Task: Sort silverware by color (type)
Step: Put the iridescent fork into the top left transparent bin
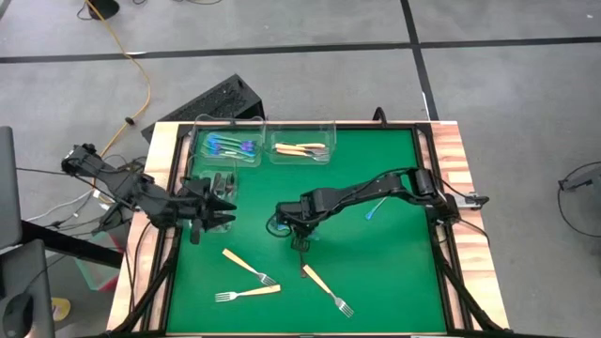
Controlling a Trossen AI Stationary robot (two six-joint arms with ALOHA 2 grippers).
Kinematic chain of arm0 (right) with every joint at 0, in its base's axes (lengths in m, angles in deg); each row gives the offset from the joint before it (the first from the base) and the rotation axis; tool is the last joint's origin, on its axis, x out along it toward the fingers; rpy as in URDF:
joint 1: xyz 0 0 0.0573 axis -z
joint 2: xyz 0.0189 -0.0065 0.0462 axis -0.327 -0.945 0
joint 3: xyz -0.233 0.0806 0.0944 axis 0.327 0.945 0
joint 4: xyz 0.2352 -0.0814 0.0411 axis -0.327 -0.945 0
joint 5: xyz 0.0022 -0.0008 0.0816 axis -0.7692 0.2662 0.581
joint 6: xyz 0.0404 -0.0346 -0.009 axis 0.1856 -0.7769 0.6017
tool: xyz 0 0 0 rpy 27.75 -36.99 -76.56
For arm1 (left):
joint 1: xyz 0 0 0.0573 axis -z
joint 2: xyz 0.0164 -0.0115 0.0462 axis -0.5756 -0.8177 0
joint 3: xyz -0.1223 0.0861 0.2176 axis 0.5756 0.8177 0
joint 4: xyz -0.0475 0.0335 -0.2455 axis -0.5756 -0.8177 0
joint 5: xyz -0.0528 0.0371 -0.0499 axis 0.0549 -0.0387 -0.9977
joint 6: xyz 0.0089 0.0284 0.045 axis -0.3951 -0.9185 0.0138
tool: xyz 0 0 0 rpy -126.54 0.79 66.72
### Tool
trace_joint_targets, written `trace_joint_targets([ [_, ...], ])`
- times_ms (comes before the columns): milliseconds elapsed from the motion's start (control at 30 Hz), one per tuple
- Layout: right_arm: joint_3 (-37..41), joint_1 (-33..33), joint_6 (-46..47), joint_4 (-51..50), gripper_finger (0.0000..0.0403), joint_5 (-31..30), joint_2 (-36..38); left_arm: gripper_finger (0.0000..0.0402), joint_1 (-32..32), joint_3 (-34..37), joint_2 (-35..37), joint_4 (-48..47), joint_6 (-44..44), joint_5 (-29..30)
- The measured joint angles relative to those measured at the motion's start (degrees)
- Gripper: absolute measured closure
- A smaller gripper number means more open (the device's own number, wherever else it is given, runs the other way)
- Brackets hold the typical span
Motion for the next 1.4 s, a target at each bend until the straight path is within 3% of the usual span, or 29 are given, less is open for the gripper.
trace_joint_targets([
  [333,-6.0,2.0,-2.9,0.0,0.0385,-0.3,0.1,0.0249,0.0,0.0,8.4,3.6,-0.3,4.3],
  [733,-6.3,0.0,-4.7,2.0,0.0213,-0.5,-4.8,0.0249,0.0,0.0,11.6,3.3,-2.9,6.3],
  [933,-6.5,0.1,-4.8,2.2,0.0184,-4.6,-8.4,0.0249,0.0,0.0,11.6,3.3,-3.0,7.4],
  [1133,-6.5,1.2,-4.7,2.0,0.0213,-4.7,-8.5,0.0249,0.0,0.0,11.6,2.7,-3.0,7.6],
  [1400,-6.6,2.0,-2.9,-1.3,0.0383,-4.9,-8.4,0.0249,0.0,0.0,11.6,2.0,-3.0,7.7],
])
